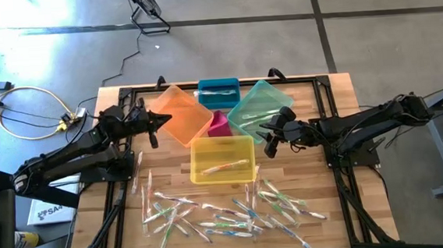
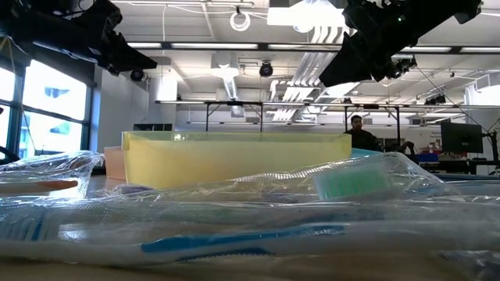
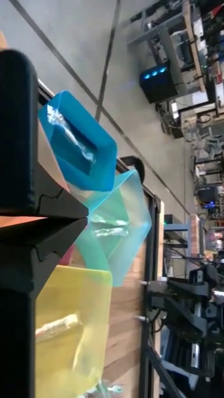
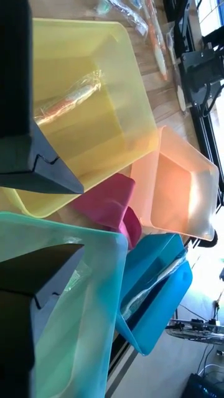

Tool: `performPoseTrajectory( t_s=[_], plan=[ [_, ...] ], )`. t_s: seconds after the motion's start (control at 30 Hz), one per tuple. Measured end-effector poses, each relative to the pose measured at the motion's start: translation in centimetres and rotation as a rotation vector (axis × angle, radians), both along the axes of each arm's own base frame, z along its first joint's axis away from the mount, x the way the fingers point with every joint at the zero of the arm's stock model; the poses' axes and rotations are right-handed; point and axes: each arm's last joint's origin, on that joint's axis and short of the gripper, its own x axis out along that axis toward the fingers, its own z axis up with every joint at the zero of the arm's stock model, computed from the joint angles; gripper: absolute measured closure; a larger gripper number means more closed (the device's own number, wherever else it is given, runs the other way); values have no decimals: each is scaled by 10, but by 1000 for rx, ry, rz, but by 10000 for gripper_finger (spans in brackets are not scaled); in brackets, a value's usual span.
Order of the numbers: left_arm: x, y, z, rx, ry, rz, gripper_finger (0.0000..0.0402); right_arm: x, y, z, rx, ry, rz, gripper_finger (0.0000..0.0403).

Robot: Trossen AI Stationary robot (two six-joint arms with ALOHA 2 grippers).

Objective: Pick & Place Toothbrushes
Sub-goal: Put the green toothbrush into the green bin

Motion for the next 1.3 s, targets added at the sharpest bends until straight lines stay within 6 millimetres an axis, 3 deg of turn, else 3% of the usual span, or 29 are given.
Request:
performPoseTrajectory(
  t_s=[0.83, 1.03, 1.3],
  plan=[
    [0, 0, -2, -15, 12, 2, 401, 0, 5, 1, 27, -9, 22, 270],
    [0, 0, -5, -50, 41, 4, 401, 5, 20, 25, 43, -48, 109, 270],
    [-1, -1, -8, -65, 69, 5, 401, 2, 41, 50, 40, 59, 76, 276]
  ],
)
